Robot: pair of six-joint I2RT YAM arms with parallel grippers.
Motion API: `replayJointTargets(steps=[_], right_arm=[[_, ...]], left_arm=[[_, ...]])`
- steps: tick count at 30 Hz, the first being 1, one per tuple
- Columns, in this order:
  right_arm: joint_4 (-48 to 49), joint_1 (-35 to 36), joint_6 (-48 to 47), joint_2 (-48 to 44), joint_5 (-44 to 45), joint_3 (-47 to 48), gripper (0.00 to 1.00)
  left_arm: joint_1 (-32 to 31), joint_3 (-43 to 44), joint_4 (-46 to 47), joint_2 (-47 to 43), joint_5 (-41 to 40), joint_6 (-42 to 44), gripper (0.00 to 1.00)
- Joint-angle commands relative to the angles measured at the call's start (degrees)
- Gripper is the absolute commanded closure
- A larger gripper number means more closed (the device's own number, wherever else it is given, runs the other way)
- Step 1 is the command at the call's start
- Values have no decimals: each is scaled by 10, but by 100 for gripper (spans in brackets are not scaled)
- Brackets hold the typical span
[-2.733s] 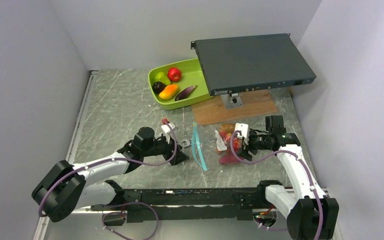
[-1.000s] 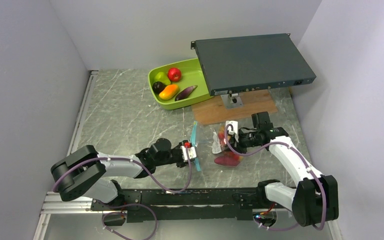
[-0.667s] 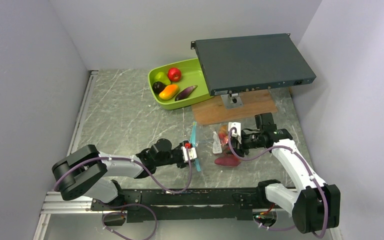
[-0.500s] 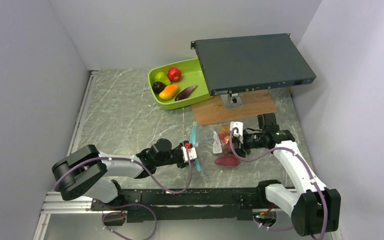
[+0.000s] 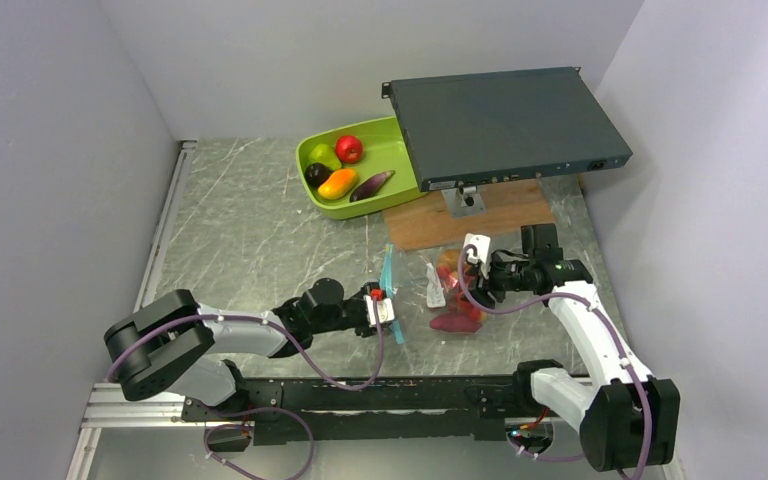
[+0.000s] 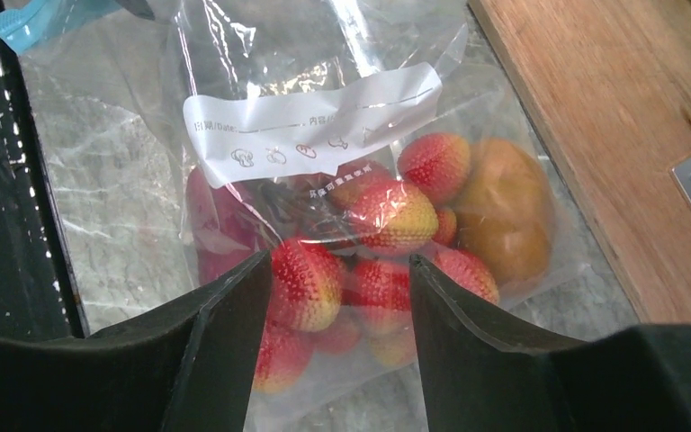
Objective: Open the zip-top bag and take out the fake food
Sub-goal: Adjust the zipper food storage bag at the center of the board.
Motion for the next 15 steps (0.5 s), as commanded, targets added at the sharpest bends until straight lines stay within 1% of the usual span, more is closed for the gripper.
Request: replayJointTargets(steps=[1, 4, 7, 12, 15], right_arm=[[-55, -16, -66, -11, -36, 29, 38], [-88, -25, -110, -17, -44, 27, 35], [-93, -25, -128, -13, -25, 17, 33], [-69, -25, -115, 0, 4, 5, 33], [-61, -18, -108, 4, 2, -1, 35]], left_arm=[[-8, 12, 28, -10, 17, 14, 45], [-12, 11, 25, -24, 21, 20, 44], [-14, 15, 20, -35, 30, 24, 44], [-16, 26, 22, -38, 53, 23, 45], [-16, 41, 24, -27, 64, 17, 47]])
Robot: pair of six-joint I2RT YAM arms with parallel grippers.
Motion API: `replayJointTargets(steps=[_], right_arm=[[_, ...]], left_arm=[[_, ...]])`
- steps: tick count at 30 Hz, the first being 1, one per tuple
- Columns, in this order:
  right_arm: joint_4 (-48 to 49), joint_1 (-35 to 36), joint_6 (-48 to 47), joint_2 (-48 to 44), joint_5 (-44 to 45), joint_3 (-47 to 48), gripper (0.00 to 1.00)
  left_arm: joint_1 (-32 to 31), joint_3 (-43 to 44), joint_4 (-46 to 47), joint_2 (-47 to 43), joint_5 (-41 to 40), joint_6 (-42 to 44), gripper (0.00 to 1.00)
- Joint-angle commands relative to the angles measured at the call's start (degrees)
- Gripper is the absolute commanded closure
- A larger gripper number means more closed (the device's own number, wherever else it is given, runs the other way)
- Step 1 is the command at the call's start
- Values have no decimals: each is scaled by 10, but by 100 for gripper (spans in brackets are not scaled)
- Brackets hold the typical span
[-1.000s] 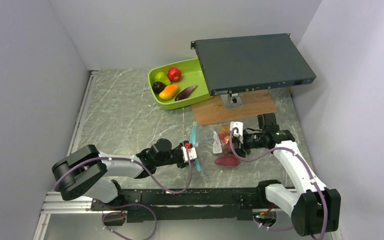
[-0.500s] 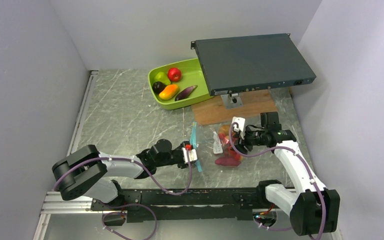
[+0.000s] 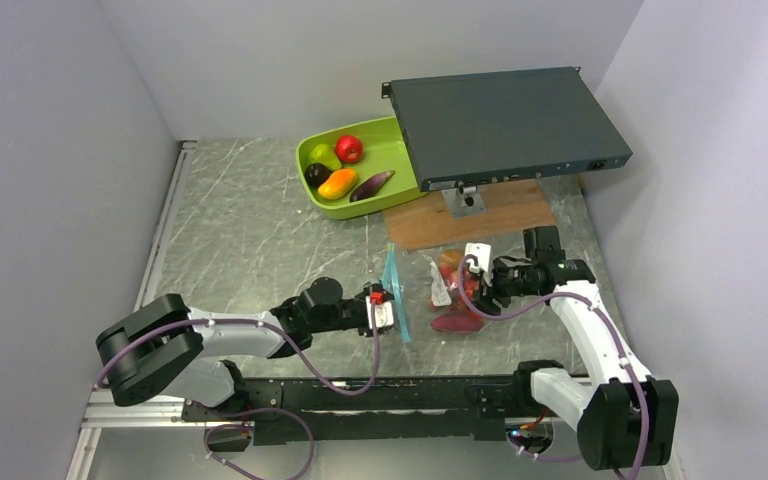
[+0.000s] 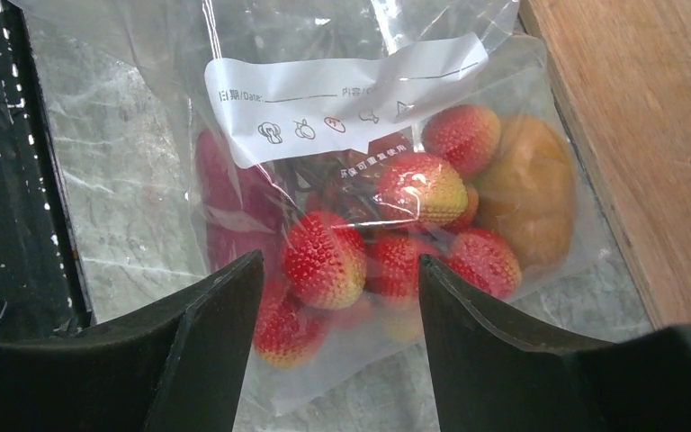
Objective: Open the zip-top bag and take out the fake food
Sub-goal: Adjust the zipper food storage bag at the center of the board.
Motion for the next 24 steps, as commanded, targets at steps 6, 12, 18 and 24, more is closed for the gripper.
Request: replayJointTargets(steps=[6, 12, 18, 24], right_arm=[[31, 53, 1, 34, 25, -13, 48], [39, 105, 16, 55, 17, 1, 73], [41, 123, 34, 62, -17, 23, 100], [13, 107, 30, 37, -86, 42, 100]], left_arm=[[-4, 54, 32, 20, 49, -16, 58], [-5, 57, 43, 29, 68, -32, 58], [-5, 63, 37, 45, 79, -45, 58], [-4, 38, 40, 36, 55, -52, 55]])
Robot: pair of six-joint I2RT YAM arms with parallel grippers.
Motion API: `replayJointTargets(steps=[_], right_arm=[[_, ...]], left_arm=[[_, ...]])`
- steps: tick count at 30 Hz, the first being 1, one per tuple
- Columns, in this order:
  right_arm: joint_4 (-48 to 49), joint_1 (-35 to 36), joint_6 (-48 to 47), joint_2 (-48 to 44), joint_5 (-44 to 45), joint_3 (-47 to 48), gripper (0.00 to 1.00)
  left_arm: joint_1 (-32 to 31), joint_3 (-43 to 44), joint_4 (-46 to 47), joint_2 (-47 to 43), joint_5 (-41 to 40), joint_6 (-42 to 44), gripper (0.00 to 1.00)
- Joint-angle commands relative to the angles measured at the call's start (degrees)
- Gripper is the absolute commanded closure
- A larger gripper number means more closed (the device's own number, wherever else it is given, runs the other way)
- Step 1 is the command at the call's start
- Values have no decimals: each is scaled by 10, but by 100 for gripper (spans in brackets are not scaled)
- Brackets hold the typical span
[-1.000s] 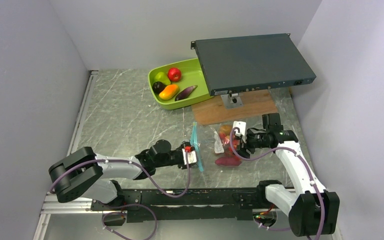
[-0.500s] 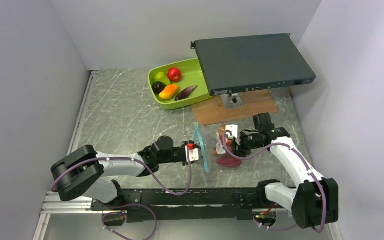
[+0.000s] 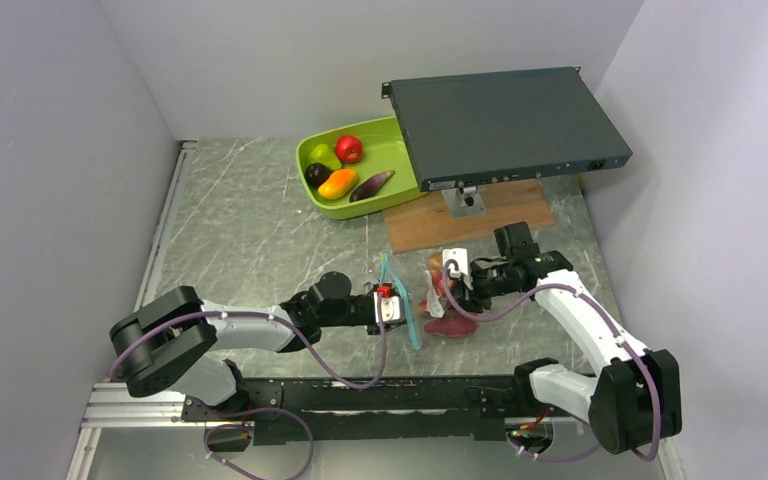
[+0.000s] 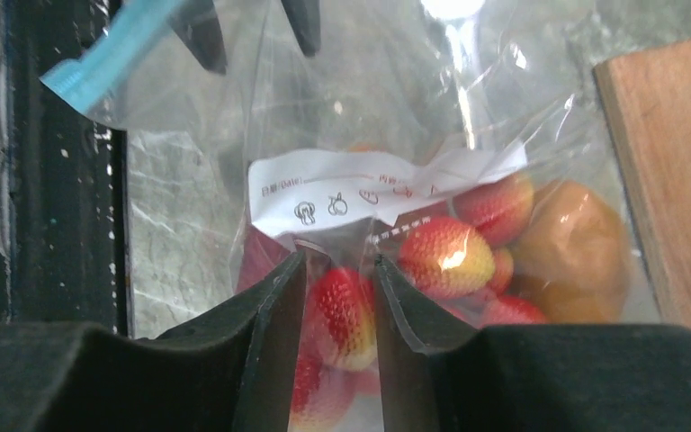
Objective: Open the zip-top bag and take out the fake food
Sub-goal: Adjust the zipper food storage bag at the center of the board.
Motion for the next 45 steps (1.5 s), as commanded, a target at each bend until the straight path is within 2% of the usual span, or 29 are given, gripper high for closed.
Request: replayJointTargets(steps=[1, 4, 7, 10, 13, 16, 19, 23, 27, 29, 30, 32, 33, 39, 43, 45], right_arm=[[-25, -16, -4, -23, -94, 38, 100], [-37, -24, -9, -23, -118, 42, 100], [-24, -24, -7, -21, -96, 33, 100], [-41, -19, -38, -25, -107, 25, 65], [-56, 4, -73, -31, -132, 20, 40], [-53, 27, -74, -18, -132, 29, 35], [11, 55, -20, -17, -71, 13, 31], [75, 79, 34, -21, -11, -3, 33], [109, 104, 70, -13, 14, -3, 48], [126, 116, 91, -9, 33, 0, 60], [130, 119, 97, -8, 36, 4, 69], [130, 121, 113, -7, 32, 15, 94], [126, 121, 116, -10, 25, 19, 100], [93, 92, 112, -42, -25, 35, 100], [60, 62, 90, -59, -7, 46, 100], [31, 49, 57, -62, -4, 48, 87]], left_arm=[[-3, -7, 21, -7, -9, -8, 53], [-4, 2, 2, 3, -22, 6, 50], [-3, 13, -5, 18, -28, 17, 48], [-4, 19, -1, 20, -21, 24, 46], [-3, 19, 8, 16, -4, 27, 44], [-4, 34, 2, 18, 11, 35, 43], [-4, 58, -12, 30, 22, 38, 42], [-4, 93, -29, 57, 21, 51, 36], [-3, 118, -30, 83, 16, 65, 32], [-3, 136, -46, 88, 22, 66, 32], [-3, 145, -51, 90, 22, 64, 32], [-3, 155, -52, 92, 18, 58, 32], [-3, 158, -52, 93, 14, 55, 32], [-3, 139, -43, 83, -12, 56, 31], [-1, 112, -20, 75, -37, 66, 21], [6, 101, 1, 77, -40, 60, 17]])
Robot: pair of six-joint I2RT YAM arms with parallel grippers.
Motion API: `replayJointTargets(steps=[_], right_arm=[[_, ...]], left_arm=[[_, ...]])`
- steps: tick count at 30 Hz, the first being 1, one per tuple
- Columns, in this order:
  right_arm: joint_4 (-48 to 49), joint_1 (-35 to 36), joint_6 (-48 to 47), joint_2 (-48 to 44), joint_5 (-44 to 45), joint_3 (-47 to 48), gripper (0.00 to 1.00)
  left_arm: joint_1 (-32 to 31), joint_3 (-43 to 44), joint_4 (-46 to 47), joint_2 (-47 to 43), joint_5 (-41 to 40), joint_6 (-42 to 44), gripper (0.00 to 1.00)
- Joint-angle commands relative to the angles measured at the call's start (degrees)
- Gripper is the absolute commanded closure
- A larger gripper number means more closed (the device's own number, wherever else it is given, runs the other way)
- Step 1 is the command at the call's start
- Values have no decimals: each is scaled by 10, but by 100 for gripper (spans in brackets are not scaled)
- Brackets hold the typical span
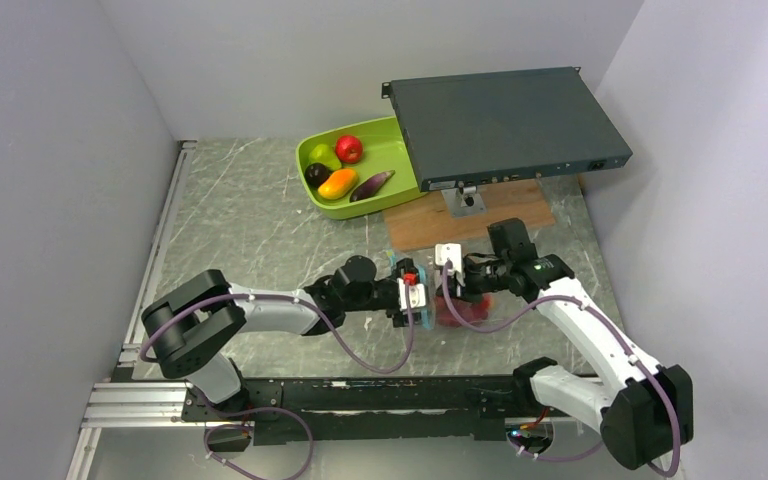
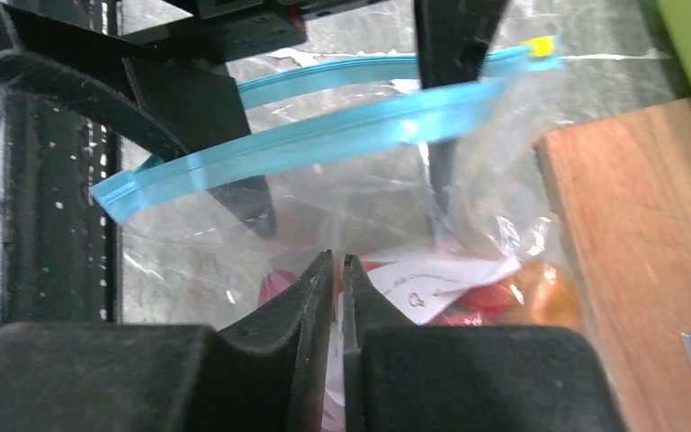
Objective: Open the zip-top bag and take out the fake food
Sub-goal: Adjust the zipper food storage bag at the center of the board.
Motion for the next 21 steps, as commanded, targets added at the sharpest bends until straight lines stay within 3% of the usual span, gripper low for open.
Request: replayJointTargets(steps=[1, 2, 4, 8, 15, 21], right_arm=[[-48, -24, -54, -24, -2, 29, 84], [-48, -25, -58, -28, 6, 23, 84], [-41, -29, -52, -34, 3, 20, 99], [-54, -31, -54, -22, -29, 28, 100], [-61, -35, -38, -18, -102, 55, 100], [-22, -35, 9, -14, -114, 66, 100]], left_arm=[[11, -25, 58, -13, -8, -2, 16], [18, -27, 69, -9, 3, -12, 16], [37, -26, 87, 2, 36, -34, 16], [69, -11, 113, 24, 108, -67, 17], [70, 41, 70, 53, 163, -68, 24], [71, 57, 51, 57, 189, -67, 31]])
